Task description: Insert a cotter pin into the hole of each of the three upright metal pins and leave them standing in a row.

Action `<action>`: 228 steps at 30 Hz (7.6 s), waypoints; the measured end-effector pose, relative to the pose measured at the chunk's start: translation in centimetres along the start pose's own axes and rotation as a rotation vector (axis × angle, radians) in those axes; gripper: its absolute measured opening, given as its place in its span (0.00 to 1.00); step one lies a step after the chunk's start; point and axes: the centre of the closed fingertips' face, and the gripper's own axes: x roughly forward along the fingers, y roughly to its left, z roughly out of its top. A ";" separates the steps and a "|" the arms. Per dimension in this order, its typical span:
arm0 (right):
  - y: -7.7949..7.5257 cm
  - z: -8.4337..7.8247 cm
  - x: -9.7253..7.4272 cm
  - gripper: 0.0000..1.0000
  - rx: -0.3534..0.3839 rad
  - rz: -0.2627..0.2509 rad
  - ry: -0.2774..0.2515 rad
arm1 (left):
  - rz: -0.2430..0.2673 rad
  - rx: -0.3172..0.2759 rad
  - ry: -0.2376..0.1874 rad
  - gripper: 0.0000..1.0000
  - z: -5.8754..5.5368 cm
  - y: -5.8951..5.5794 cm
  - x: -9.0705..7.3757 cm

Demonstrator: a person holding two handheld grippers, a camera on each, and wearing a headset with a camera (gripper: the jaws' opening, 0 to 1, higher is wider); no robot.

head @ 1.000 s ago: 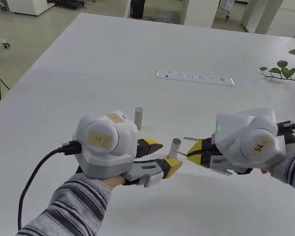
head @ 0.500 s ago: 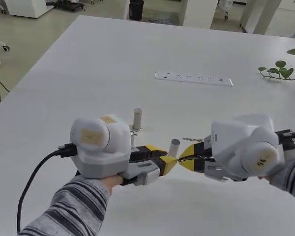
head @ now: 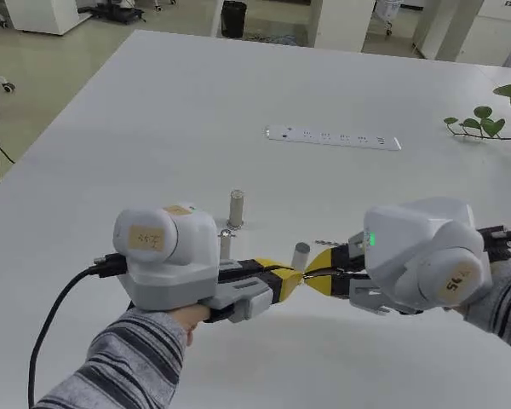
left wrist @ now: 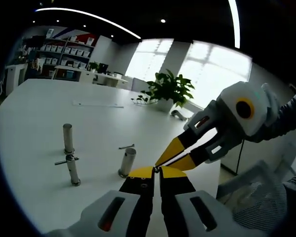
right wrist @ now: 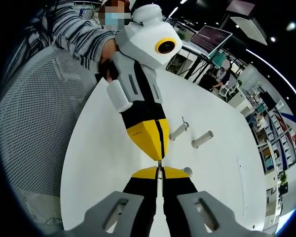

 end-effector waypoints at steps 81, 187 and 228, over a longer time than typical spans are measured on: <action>-3.2 -7.2 0.0 0.00 0.139 -0.076 0.181 | 0.206 0.316 0.048 0.33 -1.3 3.4 3.0; -4.7 -4.6 2.1 0.00 0.068 -0.078 0.165 | 0.408 0.093 0.024 0.11 -3.0 6.6 7.4; -4.7 -3.0 2.9 0.13 0.256 -0.038 0.078 | 0.383 0.125 0.087 0.33 -2.7 5.6 5.3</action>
